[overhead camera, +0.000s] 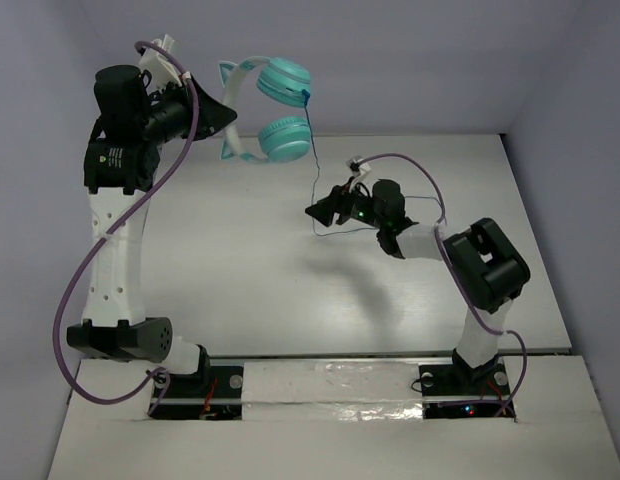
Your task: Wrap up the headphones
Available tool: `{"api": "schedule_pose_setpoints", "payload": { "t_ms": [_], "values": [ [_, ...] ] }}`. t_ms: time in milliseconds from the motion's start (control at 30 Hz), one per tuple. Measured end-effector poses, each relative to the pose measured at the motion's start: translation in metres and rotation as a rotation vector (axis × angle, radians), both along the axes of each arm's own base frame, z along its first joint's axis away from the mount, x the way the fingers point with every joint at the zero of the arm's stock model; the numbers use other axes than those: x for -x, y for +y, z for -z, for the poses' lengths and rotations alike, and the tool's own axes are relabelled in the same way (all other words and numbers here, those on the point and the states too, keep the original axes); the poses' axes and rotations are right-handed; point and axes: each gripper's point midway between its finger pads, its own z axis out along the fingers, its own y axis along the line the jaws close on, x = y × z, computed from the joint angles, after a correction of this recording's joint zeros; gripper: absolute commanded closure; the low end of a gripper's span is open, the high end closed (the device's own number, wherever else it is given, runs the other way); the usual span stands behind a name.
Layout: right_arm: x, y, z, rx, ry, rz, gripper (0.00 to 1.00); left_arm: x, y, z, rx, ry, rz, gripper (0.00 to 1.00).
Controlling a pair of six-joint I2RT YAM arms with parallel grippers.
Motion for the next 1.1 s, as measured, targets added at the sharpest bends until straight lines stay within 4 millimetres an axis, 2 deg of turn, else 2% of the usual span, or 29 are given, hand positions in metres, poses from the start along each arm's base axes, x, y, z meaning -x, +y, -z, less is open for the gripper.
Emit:
{"api": "schedule_pose_setpoints", "payload": {
  "t_ms": [167,200,267,300,367,433,467,633,867,1000,1100],
  "values": [
    [0.003,0.009,0.012,-0.037,0.039,-0.037,0.34,0.000,0.000,-0.001,0.011,0.005,-0.003,1.00],
    [0.004,0.011,0.014,-0.042,0.045,-0.045,0.44,0.000,-0.001,-0.002,0.015,0.004,-0.003,1.00],
    [0.008,0.016,0.019,-0.052,0.062,-0.065,0.54,-0.001,-0.001,-0.003,0.020,0.000,-0.005,1.00],
    [0.010,0.018,0.021,-0.059,0.075,-0.075,0.70,-0.001,-0.001,-0.004,0.023,-0.003,-0.006,1.00],
    [0.015,0.022,0.018,-0.082,0.080,-0.095,0.81,-0.004,-0.001,-0.005,0.034,-0.009,-0.008,1.00],
    [0.022,0.025,0.014,-0.109,0.084,-0.110,0.97,-0.008,-0.002,-0.002,0.047,-0.010,-0.012,1.00],
    [0.025,0.025,0.014,-0.113,0.087,-0.115,1.00,-0.011,-0.002,0.002,0.053,-0.002,-0.015,1.00],
    [0.054,0.023,0.018,-0.111,0.144,-0.112,1.00,-0.031,-0.001,0.044,0.094,0.084,-0.060,1.00],
    [0.072,0.034,0.011,-0.011,0.229,0.022,1.00,-0.060,0.015,0.116,0.154,0.215,-0.229,1.00],
    [0.082,0.029,0.032,0.102,0.308,0.121,1.00,-0.066,0.021,0.158,0.183,0.287,-0.304,1.00],
    [0.082,0.008,0.056,0.212,0.370,0.234,1.00,-0.067,0.027,0.182,0.197,0.329,-0.344,1.00]
  ]
}}
